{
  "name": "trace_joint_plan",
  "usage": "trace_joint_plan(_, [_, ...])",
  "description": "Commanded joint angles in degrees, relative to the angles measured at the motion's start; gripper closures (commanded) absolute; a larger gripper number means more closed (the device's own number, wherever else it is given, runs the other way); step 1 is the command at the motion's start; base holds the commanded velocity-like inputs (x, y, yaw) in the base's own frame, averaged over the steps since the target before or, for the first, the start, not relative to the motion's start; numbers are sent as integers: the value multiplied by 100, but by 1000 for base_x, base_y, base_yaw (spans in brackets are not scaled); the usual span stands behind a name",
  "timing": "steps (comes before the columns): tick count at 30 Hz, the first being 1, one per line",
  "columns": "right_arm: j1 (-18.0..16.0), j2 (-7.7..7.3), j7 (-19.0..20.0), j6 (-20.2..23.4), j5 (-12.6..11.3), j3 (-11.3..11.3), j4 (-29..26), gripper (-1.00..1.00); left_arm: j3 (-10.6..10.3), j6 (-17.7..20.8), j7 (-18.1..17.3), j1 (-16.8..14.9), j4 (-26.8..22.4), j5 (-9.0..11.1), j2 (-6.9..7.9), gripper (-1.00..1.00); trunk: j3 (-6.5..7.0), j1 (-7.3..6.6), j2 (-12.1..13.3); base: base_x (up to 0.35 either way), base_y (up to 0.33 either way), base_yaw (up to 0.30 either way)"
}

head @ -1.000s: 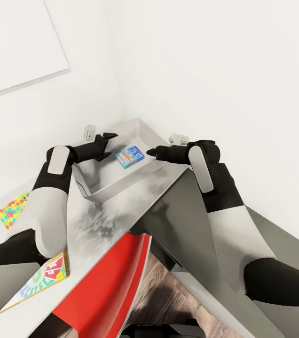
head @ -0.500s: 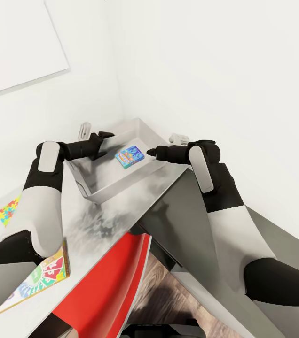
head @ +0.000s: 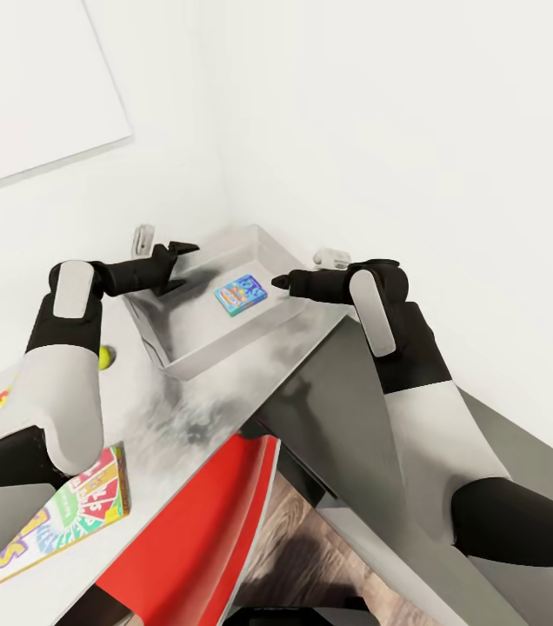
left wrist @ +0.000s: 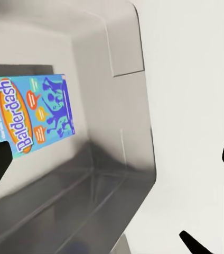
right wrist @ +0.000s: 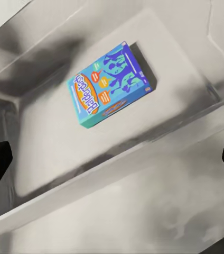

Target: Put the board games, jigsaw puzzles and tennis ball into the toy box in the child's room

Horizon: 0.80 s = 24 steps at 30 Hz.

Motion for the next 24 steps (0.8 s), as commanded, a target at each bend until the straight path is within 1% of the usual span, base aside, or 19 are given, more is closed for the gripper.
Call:
trace_joint_plan(1, [-5,0,-48,18,-50,4,-3,-100,8,35,11,-6,-9,25,5,-100,1,4,-9,0,0,0])
trace_joint_plan(4, [-5,0,-48,18,-52,8,-3,-100,-45,38,10,-6,-23,34,17,-100,29,4,-9,0,0,0])
trace_joint_plan(6, [-5,0,-48,18,-53,9,-3,-100,-187,38,10,-6,-28,39,42,-100,48,4,-9,0,0,0])
trace_joint_plan(7, [-5,0,-51,18,-53,10,-3,-100,-297,38,10,-6,-30,42,81,-100,57,4,-9,0,0,0])
trace_joint_plan(10, [-5,0,-54,21,-54,14,-3,-100,-455,38,10,-6,-32,46,156,-100,86,4,-9,0,0,0])
trace_joint_plan(11, [-5,0,-55,23,-52,16,-3,-100,-536,38,10,-6,-32,51,195,-100,95,4,-9,0,0,0])
trace_joint_plan(13, [-5,0,-56,23,-53,18,-3,-100,-598,38,10,-6,-33,58,228,-100,114,4,-9,0,0,0])
trace_joint_plan(20, [-5,0,-57,25,-49,18,-3,-100,-647,38,10,-6,-24,69,287,-100,180,4,-9,0,0,0])
trace_joint_plan(22, [-5,0,-57,26,-50,19,-3,-100,-644,38,10,-6,-15,73,342,-100,199,4,-9,0,0,0])
trace_joint_plan(24, [-5,0,-61,26,-48,19,-3,-100,-627,38,10,-6,-7,135,406,-100,217,4,-9,0,0,0])
